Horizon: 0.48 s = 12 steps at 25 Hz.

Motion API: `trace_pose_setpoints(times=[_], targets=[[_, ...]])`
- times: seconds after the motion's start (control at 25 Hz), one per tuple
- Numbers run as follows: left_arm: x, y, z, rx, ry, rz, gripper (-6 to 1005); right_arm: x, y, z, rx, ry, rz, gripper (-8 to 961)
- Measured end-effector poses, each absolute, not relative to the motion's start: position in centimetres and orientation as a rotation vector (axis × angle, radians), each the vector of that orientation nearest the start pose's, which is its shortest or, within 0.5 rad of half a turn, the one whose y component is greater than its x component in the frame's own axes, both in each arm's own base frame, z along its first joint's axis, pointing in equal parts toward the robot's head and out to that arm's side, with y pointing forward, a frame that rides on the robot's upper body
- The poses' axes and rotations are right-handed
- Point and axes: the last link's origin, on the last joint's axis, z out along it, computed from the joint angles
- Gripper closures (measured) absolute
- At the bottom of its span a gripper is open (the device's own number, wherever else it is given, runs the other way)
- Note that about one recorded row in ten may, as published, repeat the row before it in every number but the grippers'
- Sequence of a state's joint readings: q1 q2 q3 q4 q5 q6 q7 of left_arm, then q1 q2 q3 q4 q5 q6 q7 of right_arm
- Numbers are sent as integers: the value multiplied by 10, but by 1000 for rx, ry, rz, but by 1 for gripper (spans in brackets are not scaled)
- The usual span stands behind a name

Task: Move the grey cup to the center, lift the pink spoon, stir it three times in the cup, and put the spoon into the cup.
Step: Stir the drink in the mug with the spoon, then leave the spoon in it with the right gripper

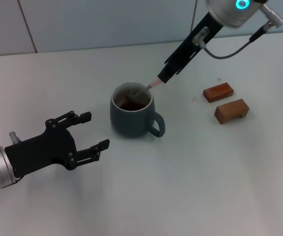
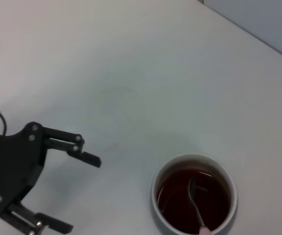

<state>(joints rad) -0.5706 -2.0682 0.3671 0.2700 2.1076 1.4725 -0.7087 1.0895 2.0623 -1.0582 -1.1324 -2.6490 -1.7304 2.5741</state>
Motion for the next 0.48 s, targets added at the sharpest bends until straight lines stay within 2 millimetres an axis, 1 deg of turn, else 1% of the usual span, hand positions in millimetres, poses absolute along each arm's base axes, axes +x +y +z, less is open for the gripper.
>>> trace_pose_setpoints(times=[0.12, 0.28, 0.32, 0.48], targets=[[-282, 312, -43, -2590, -215, -743, 193, 67, 419, 17, -2681, 889, -460, 810], [-282, 312, -43, -2590, -218, -744, 193, 68, 422, 11, -2670, 896, -504, 802], [-282, 311, -43, -2590, -220, -746, 193, 66, 422, 6, -2674, 892, -527, 800], [-282, 311, -44, -2594, -220, -746, 193, 61, 421, 0, -2700, 872, -545, 793]])
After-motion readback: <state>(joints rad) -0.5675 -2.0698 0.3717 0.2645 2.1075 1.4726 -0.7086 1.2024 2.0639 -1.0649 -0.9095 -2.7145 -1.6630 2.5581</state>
